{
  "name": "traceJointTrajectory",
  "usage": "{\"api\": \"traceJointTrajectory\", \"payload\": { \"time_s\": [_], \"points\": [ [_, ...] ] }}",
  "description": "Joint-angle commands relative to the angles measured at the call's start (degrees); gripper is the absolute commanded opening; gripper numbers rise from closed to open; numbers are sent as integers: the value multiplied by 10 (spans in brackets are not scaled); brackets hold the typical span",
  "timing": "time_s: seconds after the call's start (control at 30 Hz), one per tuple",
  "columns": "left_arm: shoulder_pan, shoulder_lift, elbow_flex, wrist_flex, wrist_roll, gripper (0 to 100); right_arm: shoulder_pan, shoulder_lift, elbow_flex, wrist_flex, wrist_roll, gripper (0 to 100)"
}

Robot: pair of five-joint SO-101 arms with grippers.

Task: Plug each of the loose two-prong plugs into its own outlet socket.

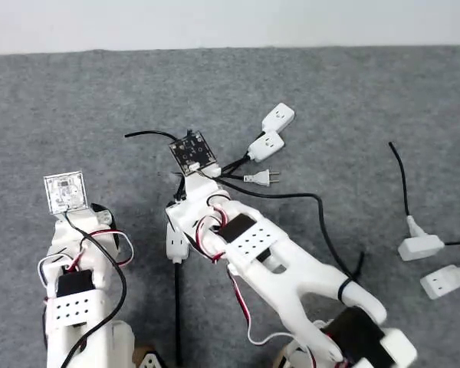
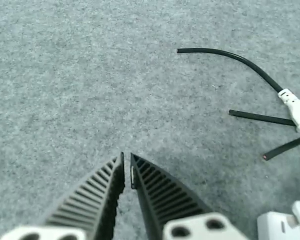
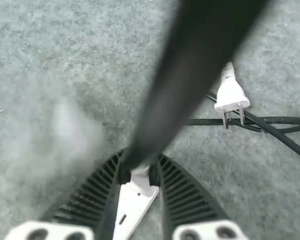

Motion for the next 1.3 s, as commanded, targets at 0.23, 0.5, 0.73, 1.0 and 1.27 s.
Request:
{"api": "traceJointTrajectory", "payload": {
  "time_s": [0.23, 0.5, 0.73, 1.0, 1.27],
  "points": [
    [-4, -9, -6, -17, 4, 13, -2, 23, -40, -7, -37, 8],
    [-4, -9, -5, -18, 4, 13, -12, 22, -40, 25, -37, 8],
    [-5, -9, -5, -18, 4, 13, -37, 25, -39, 102, -33, 8],
    [-5, -9, -5, -18, 4, 13, -38, 21, -7, 135, 13, 8],
    [-5, -9, -4, -18, 4, 13, -65, 20, 10, 153, 55, 8]
  ]
}}
